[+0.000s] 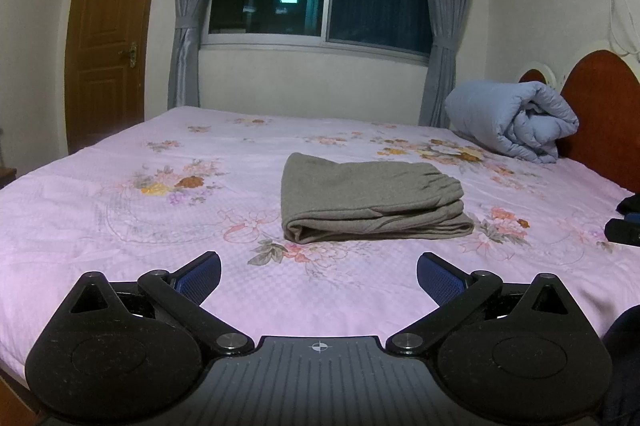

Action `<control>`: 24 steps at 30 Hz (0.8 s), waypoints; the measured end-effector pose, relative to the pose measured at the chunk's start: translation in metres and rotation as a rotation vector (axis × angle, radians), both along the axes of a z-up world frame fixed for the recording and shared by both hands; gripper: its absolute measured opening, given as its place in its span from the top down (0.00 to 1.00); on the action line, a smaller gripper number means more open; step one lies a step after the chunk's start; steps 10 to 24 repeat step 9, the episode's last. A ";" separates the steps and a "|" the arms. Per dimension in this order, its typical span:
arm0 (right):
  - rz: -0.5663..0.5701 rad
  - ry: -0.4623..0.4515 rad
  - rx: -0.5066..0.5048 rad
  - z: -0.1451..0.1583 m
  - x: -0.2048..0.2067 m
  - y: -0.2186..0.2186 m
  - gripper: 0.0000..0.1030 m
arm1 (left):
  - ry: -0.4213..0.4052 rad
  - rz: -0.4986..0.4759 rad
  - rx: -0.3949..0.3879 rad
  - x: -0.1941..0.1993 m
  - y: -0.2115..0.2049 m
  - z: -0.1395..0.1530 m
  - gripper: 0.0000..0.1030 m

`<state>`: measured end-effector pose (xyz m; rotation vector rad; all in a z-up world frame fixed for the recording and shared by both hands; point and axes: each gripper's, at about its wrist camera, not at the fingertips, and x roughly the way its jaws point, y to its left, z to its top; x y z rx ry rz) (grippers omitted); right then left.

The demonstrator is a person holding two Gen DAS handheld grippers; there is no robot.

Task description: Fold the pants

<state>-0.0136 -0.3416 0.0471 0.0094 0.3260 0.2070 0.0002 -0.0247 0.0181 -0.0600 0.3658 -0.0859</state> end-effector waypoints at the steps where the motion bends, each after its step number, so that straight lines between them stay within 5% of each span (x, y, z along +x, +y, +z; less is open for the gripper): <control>1: 0.000 0.000 0.000 0.000 0.000 0.000 0.06 | -0.001 0.000 0.000 0.000 0.000 0.000 0.00; 24: 0.000 0.000 0.001 0.000 0.000 0.000 0.06 | -0.001 0.003 -0.023 0.000 0.003 0.000 0.00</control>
